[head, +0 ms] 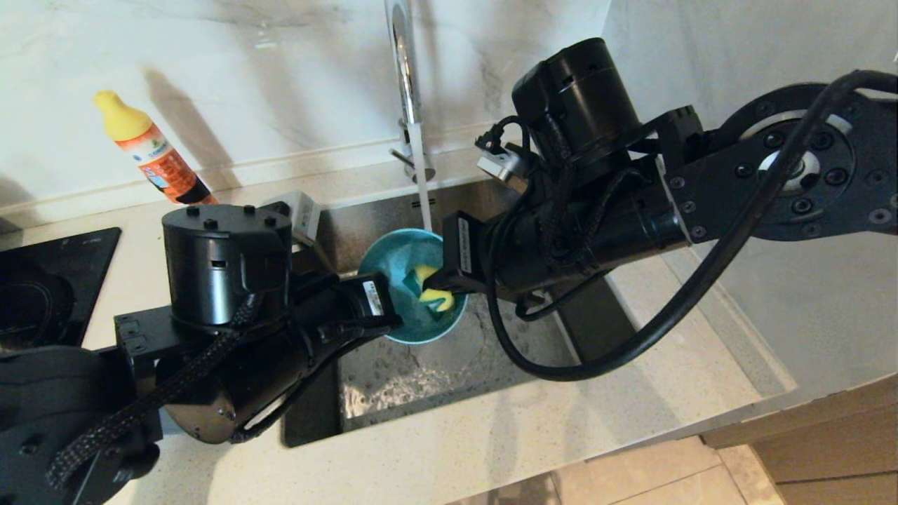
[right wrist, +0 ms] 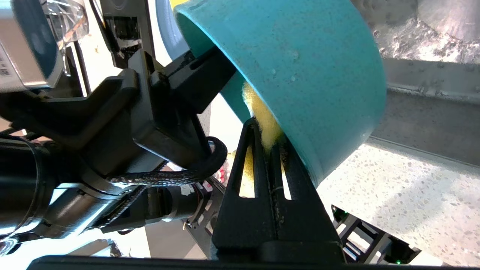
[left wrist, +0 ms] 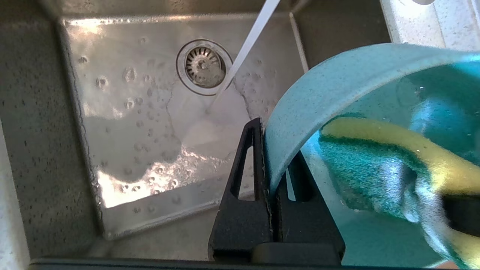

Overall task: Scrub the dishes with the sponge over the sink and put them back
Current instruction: Wipe the bowl

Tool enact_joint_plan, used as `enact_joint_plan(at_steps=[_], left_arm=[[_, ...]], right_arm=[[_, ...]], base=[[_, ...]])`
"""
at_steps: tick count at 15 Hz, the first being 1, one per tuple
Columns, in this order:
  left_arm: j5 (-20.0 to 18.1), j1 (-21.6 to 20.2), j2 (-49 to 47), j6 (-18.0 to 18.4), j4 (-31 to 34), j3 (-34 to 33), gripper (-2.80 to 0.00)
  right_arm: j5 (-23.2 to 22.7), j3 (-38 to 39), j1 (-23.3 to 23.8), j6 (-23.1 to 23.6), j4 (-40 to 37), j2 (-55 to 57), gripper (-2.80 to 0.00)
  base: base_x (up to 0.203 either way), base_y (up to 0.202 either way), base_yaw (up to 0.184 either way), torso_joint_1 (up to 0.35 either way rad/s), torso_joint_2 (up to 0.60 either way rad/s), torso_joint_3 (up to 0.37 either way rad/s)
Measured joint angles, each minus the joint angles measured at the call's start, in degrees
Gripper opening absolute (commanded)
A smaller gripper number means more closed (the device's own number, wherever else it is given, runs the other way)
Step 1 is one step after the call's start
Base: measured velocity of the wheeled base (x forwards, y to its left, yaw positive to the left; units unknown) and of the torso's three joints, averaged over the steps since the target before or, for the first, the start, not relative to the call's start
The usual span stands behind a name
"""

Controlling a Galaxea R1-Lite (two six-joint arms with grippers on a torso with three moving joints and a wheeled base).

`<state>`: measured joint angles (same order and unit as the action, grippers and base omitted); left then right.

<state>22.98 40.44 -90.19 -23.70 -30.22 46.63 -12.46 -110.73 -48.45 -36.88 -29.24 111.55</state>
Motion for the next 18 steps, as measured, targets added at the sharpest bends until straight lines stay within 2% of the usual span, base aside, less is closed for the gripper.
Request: enact_joint_plan(at_steps=[18], left_arm=[[-0.2, 0.5, 0.4, -0.5, -0.3, -4.2, -2.80]], right_arm=[[0.0, 0.1, 2.0, 0.0, 0.4, -2.8, -2.80]], base=[[0.000, 0.000, 0.000, 0.000, 0.00, 0.000]])
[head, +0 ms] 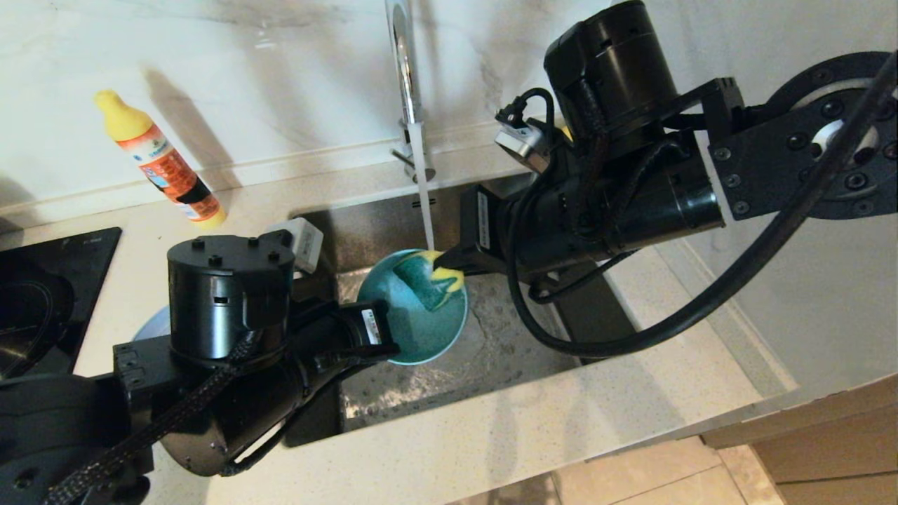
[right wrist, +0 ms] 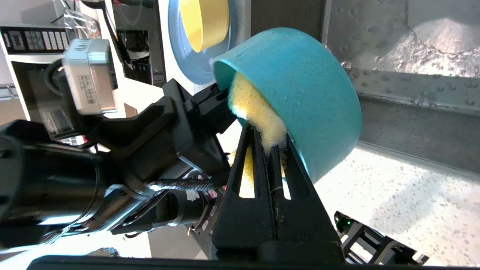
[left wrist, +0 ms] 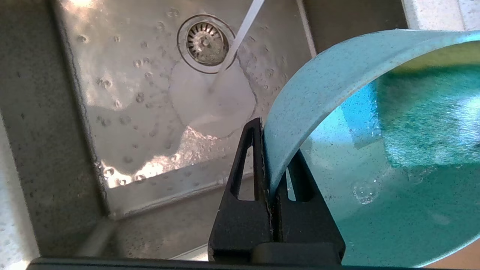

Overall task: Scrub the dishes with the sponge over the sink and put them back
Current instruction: Wipe the bowl

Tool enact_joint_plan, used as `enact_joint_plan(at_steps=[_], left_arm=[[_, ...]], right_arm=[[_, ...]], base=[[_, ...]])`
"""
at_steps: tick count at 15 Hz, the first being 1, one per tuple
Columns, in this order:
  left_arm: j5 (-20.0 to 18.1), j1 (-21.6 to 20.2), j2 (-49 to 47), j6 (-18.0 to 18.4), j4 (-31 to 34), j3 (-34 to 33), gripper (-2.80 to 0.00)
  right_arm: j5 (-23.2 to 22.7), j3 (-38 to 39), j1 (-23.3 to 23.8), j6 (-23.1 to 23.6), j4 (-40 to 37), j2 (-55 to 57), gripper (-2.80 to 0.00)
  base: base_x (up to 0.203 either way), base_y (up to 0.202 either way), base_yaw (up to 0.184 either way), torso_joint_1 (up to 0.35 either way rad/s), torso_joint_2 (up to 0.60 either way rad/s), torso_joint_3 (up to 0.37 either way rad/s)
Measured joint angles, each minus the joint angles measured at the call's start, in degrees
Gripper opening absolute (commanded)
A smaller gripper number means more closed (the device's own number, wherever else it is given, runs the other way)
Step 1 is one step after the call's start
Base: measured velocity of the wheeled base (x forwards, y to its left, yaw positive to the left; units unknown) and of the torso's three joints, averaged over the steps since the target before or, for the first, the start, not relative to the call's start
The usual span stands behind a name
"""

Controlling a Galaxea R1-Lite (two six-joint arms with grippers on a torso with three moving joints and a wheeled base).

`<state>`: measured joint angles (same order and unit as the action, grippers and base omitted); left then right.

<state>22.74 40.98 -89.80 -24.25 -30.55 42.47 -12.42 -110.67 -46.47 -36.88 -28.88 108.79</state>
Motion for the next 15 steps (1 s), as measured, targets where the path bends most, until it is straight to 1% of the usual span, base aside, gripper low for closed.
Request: enact_joint_plan(at_steps=[1, 5, 15], left_arm=[[0.1, 0.0, -0.2, 0.0, 0.0, 0.0, -2.80], [0.5, -0.2, -1.3, -0.1, -4.9, -0.3, -2.80], [0.6, -1.9, -3.2, -0.2, -5.0, -0.1, -2.80]], right_arm=[[0.1, 0.1, 0.0, -0.1, -0.1, -0.4, -2.80], [0.1, 0.4, 0.0, -0.1, -0.8, -1.7, -2.80], [0.0, 0.7, 0.1, -0.1, -2.6, -7.8, -2.80]], base=[[0.000, 0.000, 0.000, 0.000, 0.00, 0.000], [0.000, 0.000, 0.000, 0.000, 0.00, 0.000], [0.000, 0.000, 0.000, 0.000, 0.00, 0.000]])
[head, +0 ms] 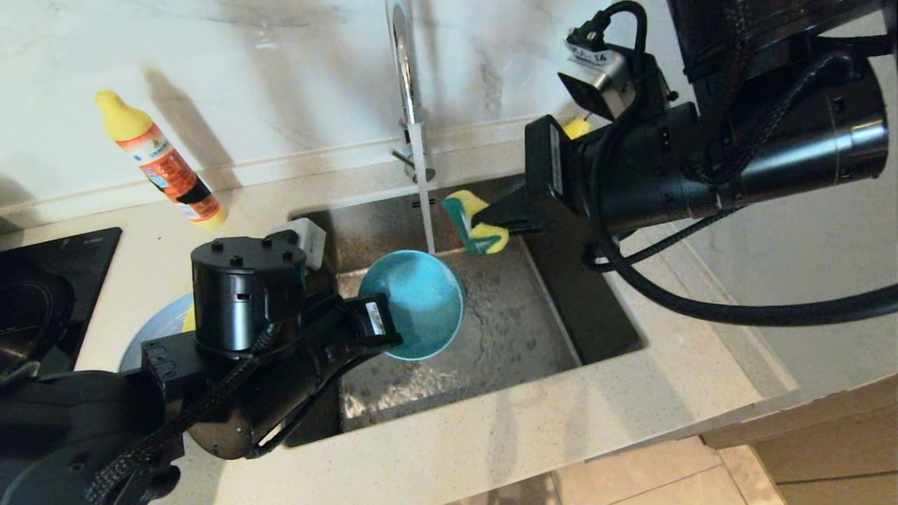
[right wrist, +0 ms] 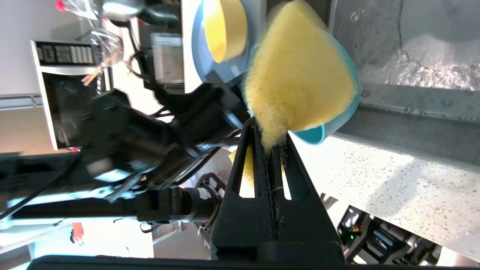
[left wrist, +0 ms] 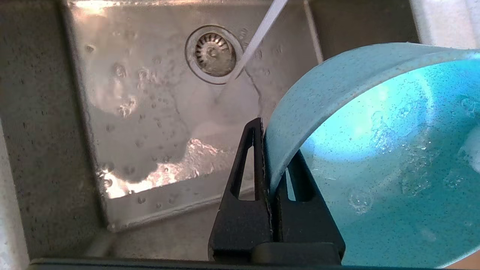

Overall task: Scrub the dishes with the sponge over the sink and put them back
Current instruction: Wipe the bowl, then rinse the bowl

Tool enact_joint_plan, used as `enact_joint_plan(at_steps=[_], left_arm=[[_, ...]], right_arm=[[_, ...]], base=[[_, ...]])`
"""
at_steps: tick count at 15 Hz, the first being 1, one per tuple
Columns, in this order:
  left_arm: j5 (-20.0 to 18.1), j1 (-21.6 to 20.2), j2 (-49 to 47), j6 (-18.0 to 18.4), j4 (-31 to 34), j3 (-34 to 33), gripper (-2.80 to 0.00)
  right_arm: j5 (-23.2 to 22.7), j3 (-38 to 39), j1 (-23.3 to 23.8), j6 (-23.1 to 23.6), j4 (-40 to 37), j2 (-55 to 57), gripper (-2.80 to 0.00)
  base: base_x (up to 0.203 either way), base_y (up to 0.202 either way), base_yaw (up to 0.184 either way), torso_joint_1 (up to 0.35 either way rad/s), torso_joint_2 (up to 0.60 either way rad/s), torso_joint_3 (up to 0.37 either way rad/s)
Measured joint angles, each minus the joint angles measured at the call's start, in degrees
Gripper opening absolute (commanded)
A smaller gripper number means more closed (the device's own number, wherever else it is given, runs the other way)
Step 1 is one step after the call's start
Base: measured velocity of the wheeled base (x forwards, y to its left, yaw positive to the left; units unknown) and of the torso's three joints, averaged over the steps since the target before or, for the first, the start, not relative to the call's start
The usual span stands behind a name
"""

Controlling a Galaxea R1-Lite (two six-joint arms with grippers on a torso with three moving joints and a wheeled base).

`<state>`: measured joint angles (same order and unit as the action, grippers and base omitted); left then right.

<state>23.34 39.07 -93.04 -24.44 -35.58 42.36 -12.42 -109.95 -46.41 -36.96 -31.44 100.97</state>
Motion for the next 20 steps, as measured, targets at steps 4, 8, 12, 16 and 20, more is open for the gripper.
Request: enact_joint_plan(at_steps=[4, 8, 12, 16, 20], left_arm=[[-0.1, -2.9, -1.6, -0.1, 0.5, 0.5, -2.80], [-0.1, -6.0, -5.1, -0.6, 0.9, 1.5, -2.80], [-0.1, -9.0, -10.8, -4.5, 3.8, 6.5, -2.80], [-0.3, -10.2, -15.2, -8.9, 9.1, 13.0, -2.80], [-0.4, -10.2, -18.2, -10.5, 12.6, 17.3, -2.80]], right_arm=[[0.0, 0.7, 1.2, 0.1, -0.7, -3.3, -2.80], [0.0, 5.9, 3.8, 0.6, -0.7, -6.6, -2.80], [-0.2, 15.4, 5.8, 2.4, 1.1, -10.0, -2.80], [-0.6, 22.6, 7.0, 2.6, 7.7, -12.4, -2.80], [-0.7, 24.2, 7.1, 2.4, 8.0, -13.1, -2.80]], base=[[0.000, 0.000, 0.000, 0.000, 0.00, 0.000], [0.000, 0.000, 0.000, 0.000, 0.00, 0.000], [0.000, 0.000, 0.000, 0.000, 0.00, 0.000], [0.000, 0.000, 0.000, 0.000, 0.00, 0.000], [0.000, 0.000, 0.000, 0.000, 0.00, 0.000]])
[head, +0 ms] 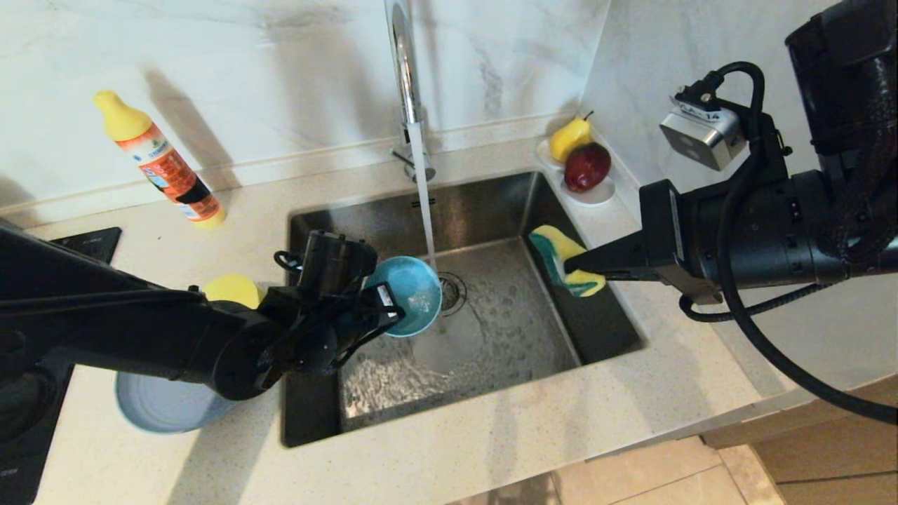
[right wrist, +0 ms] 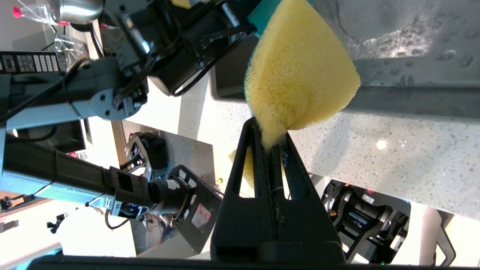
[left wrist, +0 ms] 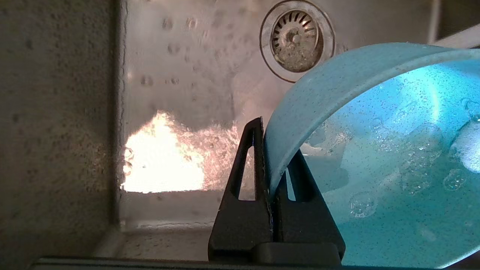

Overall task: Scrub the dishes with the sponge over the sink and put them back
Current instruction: Rinse the bowl

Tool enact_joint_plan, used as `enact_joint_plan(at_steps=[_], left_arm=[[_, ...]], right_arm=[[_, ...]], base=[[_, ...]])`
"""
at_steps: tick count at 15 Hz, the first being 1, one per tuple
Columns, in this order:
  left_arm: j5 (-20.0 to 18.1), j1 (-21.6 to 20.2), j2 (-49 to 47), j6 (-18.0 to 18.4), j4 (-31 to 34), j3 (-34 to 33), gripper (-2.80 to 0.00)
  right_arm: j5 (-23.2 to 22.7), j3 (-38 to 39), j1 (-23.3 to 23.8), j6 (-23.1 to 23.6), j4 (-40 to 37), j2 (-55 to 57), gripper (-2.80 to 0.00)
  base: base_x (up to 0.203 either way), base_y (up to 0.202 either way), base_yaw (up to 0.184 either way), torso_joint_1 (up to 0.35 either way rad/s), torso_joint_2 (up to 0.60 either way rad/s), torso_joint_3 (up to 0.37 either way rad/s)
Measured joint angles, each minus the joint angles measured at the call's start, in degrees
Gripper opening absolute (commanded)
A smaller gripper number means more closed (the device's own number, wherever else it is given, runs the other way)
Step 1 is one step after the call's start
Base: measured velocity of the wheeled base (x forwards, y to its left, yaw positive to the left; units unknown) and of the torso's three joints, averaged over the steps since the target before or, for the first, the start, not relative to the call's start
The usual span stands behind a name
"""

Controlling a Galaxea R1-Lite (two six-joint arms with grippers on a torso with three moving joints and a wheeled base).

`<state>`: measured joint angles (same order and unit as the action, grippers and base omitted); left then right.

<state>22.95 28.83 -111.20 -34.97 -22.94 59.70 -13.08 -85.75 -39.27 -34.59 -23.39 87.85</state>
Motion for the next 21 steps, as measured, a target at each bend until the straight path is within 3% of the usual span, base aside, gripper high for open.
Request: enact_joint_plan(at_steps=[6, 10, 21], left_arm=[[-1.2, -0.3, -4.2, -6.0, 7.8, 11.1, -2.80], [-2.6, -1.6, -6.5, -8.1, 13.3, 16.9, -2.80], [-5.1, -3.6, -8.2, -10.4, 18.6, 21.9, -2.80]], right_arm=[[0.0, 3.9, -0.1, 0.2, 0.1, -2.3, -2.80], [-0.1, 6.0, 0.0, 0.2, 1.0, -3.0, -2.80], [-0.2, 8.4, -0.1, 0.1, 3.2, -4.0, -2.80]], base=[[0.000, 0.000, 0.000, 0.000, 0.00, 0.000], [0.000, 0.000, 0.000, 0.000, 0.00, 0.000], [0.000, 0.000, 0.000, 0.000, 0.00, 0.000]])
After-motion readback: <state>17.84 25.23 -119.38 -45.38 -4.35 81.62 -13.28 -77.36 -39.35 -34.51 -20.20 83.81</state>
